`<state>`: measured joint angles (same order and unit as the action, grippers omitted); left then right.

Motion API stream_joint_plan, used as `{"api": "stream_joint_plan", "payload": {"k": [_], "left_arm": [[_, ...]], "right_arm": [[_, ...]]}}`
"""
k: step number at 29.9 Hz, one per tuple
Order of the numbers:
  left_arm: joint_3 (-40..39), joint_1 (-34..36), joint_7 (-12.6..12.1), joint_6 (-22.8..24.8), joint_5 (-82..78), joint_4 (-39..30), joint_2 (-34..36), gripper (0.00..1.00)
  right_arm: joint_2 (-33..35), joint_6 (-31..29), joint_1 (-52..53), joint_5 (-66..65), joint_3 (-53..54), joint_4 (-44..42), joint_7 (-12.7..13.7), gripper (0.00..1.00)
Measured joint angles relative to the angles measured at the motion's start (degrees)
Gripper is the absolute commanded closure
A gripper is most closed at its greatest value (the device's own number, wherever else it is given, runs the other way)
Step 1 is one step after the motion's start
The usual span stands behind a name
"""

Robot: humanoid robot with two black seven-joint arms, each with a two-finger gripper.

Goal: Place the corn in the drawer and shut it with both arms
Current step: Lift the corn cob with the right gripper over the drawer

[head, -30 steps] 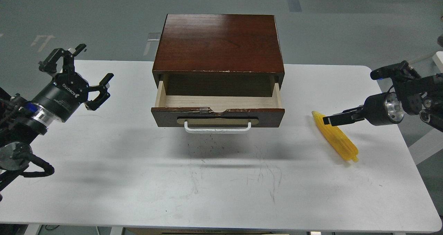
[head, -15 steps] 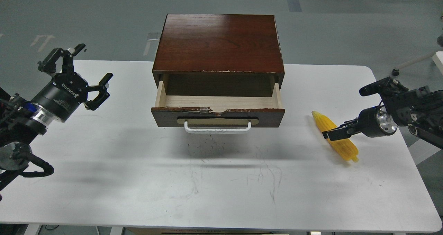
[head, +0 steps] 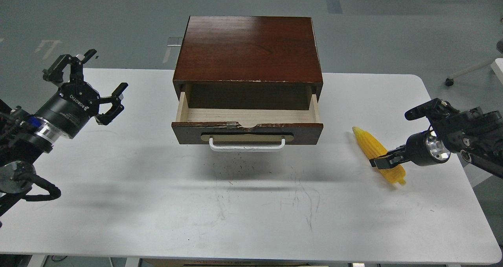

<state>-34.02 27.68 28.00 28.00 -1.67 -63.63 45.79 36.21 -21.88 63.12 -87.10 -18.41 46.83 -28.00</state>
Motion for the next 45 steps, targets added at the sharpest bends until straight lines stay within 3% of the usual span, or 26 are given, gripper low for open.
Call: {"api": "stream_joint_plan", "payload": {"k": [14, 26, 45], "left_arm": [[-0.1, 0.0, 0.0, 0.0, 0.0, 0.0, 0.1, 0.01], [-0.3, 0.1, 0.0, 0.0, -1.2, -0.1, 0.4, 0.01], [-0.3, 0.0, 0.0, 0.0, -1.2, -0.2, 1.3, 0.01]], "right_arm": [[2.7, 0.1, 4.6, 0.8, 3.5, 1.1, 0.0, 1.0], [3.4, -0.7, 23.6, 5.1, 4.1, 7.4, 0.0, 1.0], [-15.2, -0.2, 40.7, 5.2, -4.5, 14.6, 0.0, 0.99]]}}
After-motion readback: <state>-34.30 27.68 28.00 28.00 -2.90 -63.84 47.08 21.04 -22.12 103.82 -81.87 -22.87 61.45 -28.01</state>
